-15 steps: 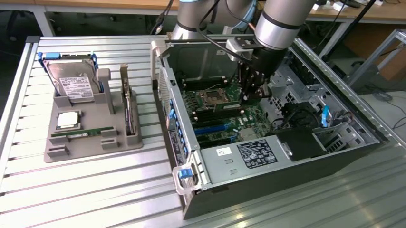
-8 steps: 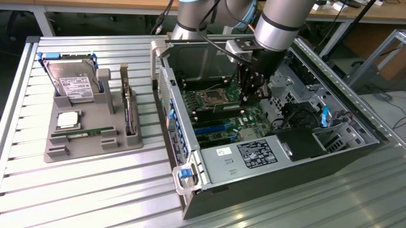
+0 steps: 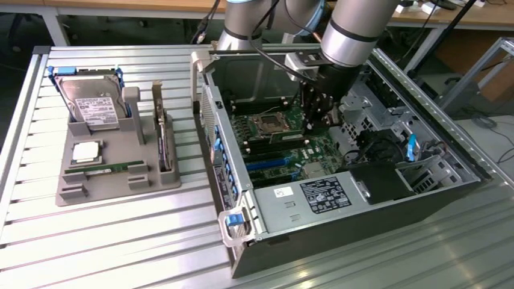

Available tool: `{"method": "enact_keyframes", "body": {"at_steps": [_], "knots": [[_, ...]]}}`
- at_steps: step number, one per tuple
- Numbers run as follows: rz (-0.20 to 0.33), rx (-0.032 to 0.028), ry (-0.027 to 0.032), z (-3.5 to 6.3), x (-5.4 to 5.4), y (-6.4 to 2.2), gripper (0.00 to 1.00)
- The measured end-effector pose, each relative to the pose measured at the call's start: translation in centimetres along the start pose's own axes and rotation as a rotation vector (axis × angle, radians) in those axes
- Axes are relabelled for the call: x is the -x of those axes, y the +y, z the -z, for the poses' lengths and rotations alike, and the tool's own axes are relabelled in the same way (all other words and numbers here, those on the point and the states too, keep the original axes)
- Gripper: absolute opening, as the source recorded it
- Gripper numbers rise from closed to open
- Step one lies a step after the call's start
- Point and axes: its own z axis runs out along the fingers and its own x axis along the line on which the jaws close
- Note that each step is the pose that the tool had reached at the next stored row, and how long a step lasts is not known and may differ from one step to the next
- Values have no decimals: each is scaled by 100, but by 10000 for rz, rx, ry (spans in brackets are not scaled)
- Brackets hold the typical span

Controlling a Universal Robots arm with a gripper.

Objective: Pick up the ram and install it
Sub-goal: 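Insert the ram into the slot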

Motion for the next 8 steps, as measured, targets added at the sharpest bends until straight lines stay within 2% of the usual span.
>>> {"method": "enact_keyframes", "body": {"at_steps": [4, 8], "knots": [[-1, 1, 19, -19, 95, 4, 12], [0, 1, 21, -31, 129, 100, 12]]}}
